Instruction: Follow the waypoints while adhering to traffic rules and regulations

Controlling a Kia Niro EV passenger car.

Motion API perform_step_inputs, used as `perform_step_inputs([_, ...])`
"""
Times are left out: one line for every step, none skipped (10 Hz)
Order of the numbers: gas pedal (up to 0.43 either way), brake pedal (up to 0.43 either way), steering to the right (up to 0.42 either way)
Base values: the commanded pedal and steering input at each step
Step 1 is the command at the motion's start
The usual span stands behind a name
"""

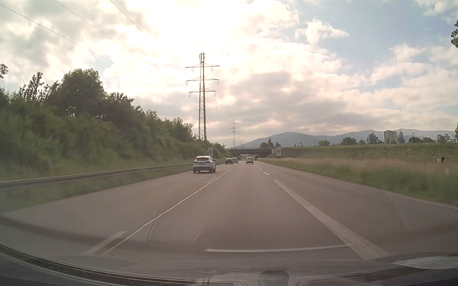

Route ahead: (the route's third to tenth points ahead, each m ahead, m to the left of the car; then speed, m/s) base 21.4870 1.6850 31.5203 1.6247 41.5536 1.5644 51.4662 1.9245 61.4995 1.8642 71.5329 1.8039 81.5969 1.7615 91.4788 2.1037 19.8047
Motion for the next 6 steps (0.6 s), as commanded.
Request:
perform_step_inputs([0.118, 0.0, -0.002])
perform_step_inputs([0.118, 0.0, -0.002])
perform_step_inputs([0.118, 0.0, -0.002])
perform_step_inputs([0.118, 0.0, -0.002])
perform_step_inputs([0.118, 0.0, -0.002])
perform_step_inputs([0.118, 0.0, -0.002])
